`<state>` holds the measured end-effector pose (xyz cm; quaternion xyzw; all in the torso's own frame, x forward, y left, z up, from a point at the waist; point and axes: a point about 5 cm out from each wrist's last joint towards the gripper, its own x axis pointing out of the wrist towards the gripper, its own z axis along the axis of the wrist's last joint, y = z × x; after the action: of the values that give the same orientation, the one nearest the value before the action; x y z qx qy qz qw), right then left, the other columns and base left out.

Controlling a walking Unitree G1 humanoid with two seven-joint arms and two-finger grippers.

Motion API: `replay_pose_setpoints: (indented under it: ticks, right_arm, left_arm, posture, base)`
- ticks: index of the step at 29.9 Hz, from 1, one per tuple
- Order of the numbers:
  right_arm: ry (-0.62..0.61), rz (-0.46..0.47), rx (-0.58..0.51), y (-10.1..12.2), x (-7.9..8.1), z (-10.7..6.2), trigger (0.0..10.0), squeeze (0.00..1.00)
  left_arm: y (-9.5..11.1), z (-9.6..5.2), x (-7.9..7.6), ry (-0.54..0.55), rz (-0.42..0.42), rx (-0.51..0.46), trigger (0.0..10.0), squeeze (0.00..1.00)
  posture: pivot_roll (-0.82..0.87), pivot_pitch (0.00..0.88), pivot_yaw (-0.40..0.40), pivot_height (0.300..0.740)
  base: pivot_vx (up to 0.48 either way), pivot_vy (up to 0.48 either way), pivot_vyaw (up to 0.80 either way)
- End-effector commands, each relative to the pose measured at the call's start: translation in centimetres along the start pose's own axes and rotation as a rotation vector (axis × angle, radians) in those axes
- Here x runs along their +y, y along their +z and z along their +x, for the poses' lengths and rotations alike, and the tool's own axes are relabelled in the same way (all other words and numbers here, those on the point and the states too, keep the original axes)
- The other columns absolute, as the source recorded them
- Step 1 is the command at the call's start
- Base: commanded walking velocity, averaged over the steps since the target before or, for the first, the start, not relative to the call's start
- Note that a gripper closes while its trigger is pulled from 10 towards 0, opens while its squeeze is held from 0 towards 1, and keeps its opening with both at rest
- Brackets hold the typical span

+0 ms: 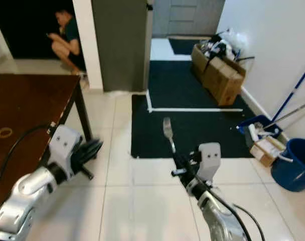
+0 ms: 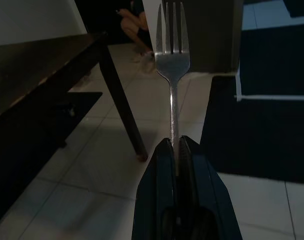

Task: Setting the table

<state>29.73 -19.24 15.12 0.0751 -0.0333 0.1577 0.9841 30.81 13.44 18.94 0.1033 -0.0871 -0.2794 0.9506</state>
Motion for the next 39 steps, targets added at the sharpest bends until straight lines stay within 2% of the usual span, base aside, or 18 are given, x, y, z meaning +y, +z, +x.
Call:
replay_pose_setpoints:
  ticks: [1,6,15,24,39]
  right_arm:
    - [0.003,0.004,0.006,-0.3,0.3,0.0,10.0,0.00]
    - [-0.043,-0.017,0.008,-0.3,-0.3,0.0,10.0,0.00]
    - [-0.129,0.002,-0.020,0.3,-1.6,0.1,10.0,0.00]
    - [-0.130,0.047,-0.055,1.0,-1.7,0.3,10.0,0.00]
    - [-0.131,0.055,-0.063,1.1,-1.7,0.3,10.0,0.00]
  left_arm:
    - [-0.5,-0.4,0.2,0.003,0.002,0.026,10.0,0.00]
    - [-0.6,-0.3,0.2,0.012,-0.002,0.040,10.0,0.00]
    - [-0.6,-0.3,0.2,0.025,-0.027,0.052,10.0,0.00]
    - [-0.6,-0.3,0.1,0.033,-0.034,0.063,10.0,0.00]
    - [-0.8,-0.3,0.0,0.040,-0.033,0.090,10.0,0.00]
  posture:
    - [0.06,0.084,0.061,0.740]
    - [0.06,0.086,0.060,0.740]
    - [0.07,0.087,0.059,0.740]
    - [0.07,0.088,0.056,0.740]
    - [0.07,0.091,0.056,0.740]
  base:
    - [0.480,0.000,0.00]
    - [0.429,0.000,0.12]
    - [0.000,0.000,0.80]
    - [0.000,0.000,0.80]
    - [0.000,0.000,0.80]
